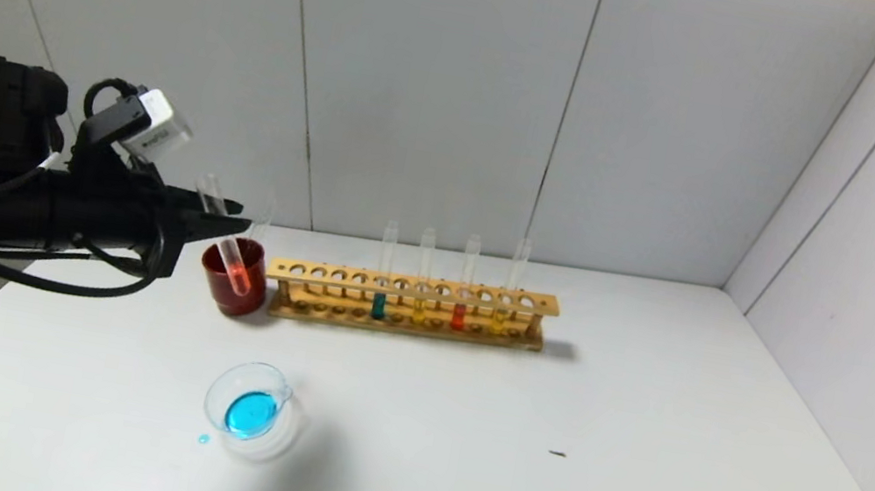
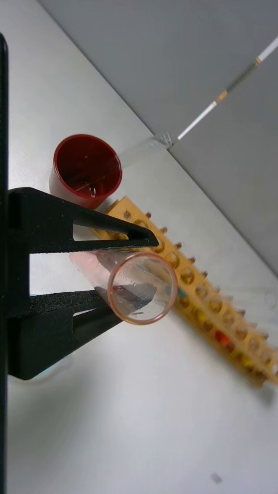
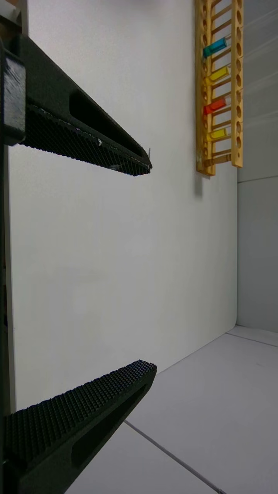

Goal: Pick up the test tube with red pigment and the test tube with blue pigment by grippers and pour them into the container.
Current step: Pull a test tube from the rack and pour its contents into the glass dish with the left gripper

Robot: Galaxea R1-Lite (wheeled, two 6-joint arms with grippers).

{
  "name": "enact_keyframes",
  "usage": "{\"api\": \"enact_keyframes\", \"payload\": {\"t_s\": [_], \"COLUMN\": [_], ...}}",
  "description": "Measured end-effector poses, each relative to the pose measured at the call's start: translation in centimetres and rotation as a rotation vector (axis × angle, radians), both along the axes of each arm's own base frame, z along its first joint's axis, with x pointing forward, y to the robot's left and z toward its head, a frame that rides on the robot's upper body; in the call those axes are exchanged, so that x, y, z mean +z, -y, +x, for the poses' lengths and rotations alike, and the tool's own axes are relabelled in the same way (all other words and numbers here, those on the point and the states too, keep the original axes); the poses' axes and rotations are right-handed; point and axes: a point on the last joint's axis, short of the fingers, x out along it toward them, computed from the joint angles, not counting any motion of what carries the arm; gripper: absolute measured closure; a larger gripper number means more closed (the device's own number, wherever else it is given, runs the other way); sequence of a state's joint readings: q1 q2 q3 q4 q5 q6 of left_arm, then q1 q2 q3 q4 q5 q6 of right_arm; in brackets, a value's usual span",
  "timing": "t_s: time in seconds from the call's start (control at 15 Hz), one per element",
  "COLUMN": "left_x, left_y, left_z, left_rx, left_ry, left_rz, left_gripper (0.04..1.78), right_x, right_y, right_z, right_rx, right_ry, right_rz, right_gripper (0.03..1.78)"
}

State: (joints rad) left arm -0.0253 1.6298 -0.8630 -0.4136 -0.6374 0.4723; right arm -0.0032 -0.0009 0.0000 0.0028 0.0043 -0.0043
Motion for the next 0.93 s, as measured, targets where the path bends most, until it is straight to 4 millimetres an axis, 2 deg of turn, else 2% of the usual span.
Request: {"api": "enact_keyframes", "payload": {"t_s": [0.27, 0.93], "left_x": [-1.0, -2.8], "left_y": [-0.4, -1.3], "left_z": [-0.9, -1.7], "left_rx": [-0.155, -0.253], "left_ry": [0.089, 0.302], "left_rz": [0.087, 0.393], "left_gripper": [1.49, 1.49], "right_x": [0.0, 0.0], "right_y": [0.0, 0.0], "right_z": [0.0, 0.0], "right_rx": [0.001, 0.0], "right_ry": [0.0, 0.0], "right_rz": [0.0, 0.0], "right_gripper": [0.06, 0.06]}}
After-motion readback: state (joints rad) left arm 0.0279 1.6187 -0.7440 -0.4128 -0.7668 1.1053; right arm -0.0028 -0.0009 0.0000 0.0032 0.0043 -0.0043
